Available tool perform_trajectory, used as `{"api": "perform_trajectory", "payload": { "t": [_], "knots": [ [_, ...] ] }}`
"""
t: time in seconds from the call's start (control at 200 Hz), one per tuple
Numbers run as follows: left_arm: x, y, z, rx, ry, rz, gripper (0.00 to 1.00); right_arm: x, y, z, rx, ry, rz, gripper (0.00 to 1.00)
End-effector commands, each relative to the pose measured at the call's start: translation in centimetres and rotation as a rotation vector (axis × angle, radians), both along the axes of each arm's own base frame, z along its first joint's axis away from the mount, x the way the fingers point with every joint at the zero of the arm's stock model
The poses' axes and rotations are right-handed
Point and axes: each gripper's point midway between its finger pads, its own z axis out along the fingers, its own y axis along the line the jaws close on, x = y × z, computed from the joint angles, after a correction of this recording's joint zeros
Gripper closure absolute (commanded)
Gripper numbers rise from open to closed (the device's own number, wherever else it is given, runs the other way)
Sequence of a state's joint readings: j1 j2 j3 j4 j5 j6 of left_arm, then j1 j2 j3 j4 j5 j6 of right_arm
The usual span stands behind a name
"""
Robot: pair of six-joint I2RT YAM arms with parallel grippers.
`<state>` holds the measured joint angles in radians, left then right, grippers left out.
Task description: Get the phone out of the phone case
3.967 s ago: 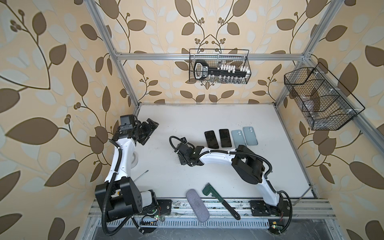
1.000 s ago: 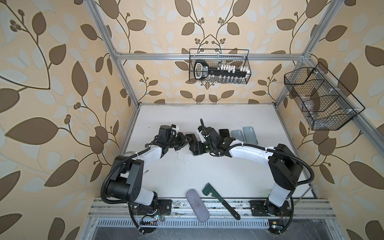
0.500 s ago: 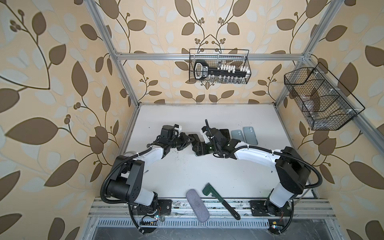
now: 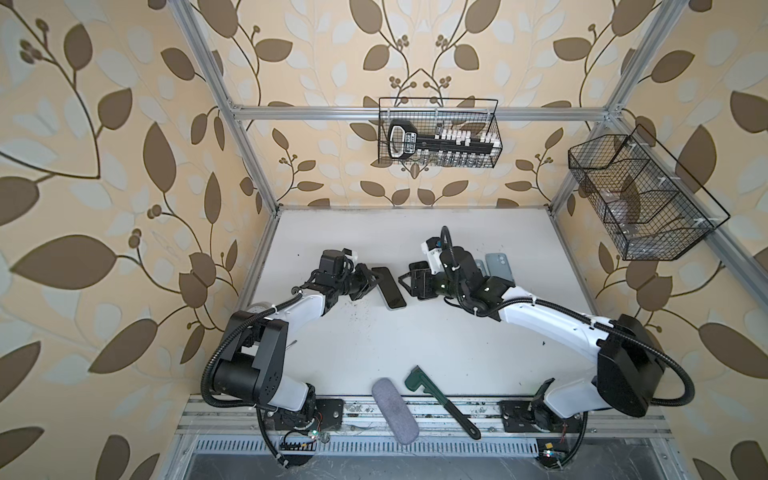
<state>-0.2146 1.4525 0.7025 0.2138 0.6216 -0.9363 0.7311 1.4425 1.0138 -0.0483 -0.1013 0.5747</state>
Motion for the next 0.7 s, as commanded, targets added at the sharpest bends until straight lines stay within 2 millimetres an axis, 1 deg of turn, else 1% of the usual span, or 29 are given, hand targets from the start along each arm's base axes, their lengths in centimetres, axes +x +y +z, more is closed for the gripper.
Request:
{"api": "perform_trajectory", "payload": {
  "t": [0.0, 0.06, 0.105, 0.26, 0.405, 0.535, 0.585, 0.695],
  "knots": [
    [1.0, 0.3, 5.0, -0.070, -0.134, 0.060, 1.00, -0.3, -1.4, 0.7, 0.000, -0.031, -0.003, 0.07],
    [1.1, 0.6, 6.2, -0.081, -0.155, 0.085, 1.00, -0.4, -2.4, 1.5, 0.015, -0.040, -0.014, 0.03],
    [1.2, 0.7, 7.4, -0.093, -0.181, 0.103, 1.00, -0.5, -3.2, 2.1, 0.028, -0.050, -0.027, 0.00],
    [1.2, 1.4, 11.2, -0.141, -0.253, 0.165, 1.00, -0.7, -5.6, 3.7, 0.066, -0.059, -0.058, 0.00],
    [1.4, 1.0, 14.2, -0.221, -0.317, 0.191, 1.00, -0.7, -7.3, 4.7, 0.157, -0.041, -0.062, 0.00],
    [1.7, 0.6, 15.5, -0.258, -0.350, 0.221, 1.00, -1.0, -8.3, 4.5, 0.204, -0.024, -0.059, 0.00],
    [1.8, 0.5, 16.0, -0.270, -0.363, 0.229, 1.00, -1.2, -8.6, 4.8, 0.228, -0.038, -0.059, 0.00],
    [1.9, 0.6, 16.4, -0.286, -0.380, 0.250, 1.00, -1.6, -9.1, 4.9, 0.252, -0.044, -0.055, 0.00]
  ]
}}
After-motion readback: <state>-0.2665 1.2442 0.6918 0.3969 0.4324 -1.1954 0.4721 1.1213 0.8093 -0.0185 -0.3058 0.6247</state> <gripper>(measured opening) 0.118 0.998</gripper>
